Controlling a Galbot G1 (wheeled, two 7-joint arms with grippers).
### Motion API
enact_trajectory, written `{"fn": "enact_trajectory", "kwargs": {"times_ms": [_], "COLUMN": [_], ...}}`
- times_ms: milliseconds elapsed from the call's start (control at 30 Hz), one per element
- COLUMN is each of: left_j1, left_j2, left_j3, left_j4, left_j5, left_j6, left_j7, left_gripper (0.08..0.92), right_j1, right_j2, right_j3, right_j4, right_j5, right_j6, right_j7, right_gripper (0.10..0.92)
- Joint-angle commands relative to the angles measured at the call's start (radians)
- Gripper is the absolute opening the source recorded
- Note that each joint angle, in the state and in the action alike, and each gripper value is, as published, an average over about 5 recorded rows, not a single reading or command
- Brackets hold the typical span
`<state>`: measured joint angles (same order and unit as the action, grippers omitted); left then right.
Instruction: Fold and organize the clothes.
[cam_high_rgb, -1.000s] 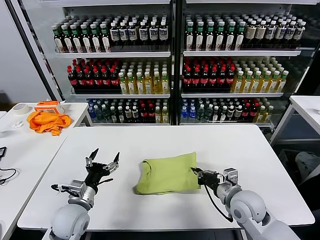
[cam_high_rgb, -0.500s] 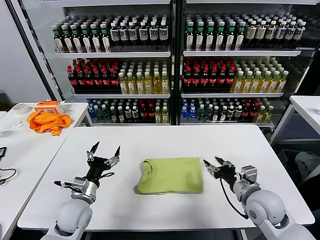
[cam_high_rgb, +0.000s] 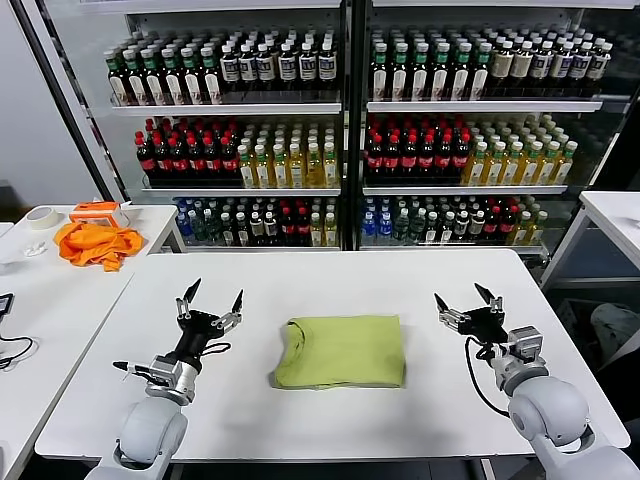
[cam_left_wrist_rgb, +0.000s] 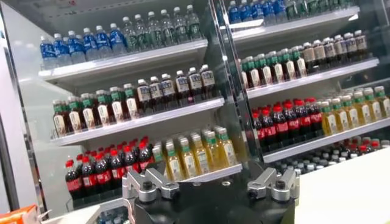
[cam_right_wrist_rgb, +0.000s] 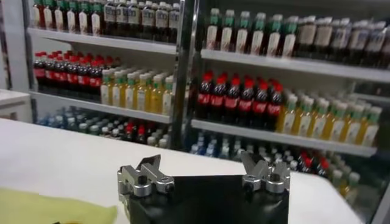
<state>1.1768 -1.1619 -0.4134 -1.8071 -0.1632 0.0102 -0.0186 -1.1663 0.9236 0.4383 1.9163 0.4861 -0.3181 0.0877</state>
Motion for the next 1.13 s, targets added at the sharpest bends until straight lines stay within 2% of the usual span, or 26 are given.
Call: {"fn": "enact_trajectory", "kwargs": {"times_ms": [33,333,633,767,1133], "left_j1": [-0.033,-0.030,-0.002,0.008,0.018], "left_j2": [-0.036,-0.029,0.026,0.013,-0.034], "left_j3": [-0.005,-0.018,-0.032,-0.042,-0.035], "left_j4": [0.052,0.040,-0.005,-0.042,-0.047], "left_j5": [-0.016,-0.007,-0.024,-0.072,-0.033], "left_j6": [-0.042,-0.064,-0.061,-0.031,-0.041], "left_j7": [0.042,0.036,0.046,0.072,0.088], "left_gripper": [0.823,0.823,0.823,0.822,0.822], "right_j1": [0.002,-0.011,-0.026,-0.027,-0.062], "right_j2": [0.017,0.027,0.086,0.098,0.073], "right_j3": [-0.009,0.004,0.027,0.024,0.052], "right_j4": [-0.111,-0.105,-0.107,-0.110,-0.073], "right_j5": [-0.158,-0.183,-0.241,-0.249,-0.292], "right_j6": [0.157,0.136,0.195,0.231,0.212], "right_j7": [-0.023,0.007,-0.003,0.019,0.020], "right_gripper": [0.823,0.823,0.823,0.823,0.823]}}
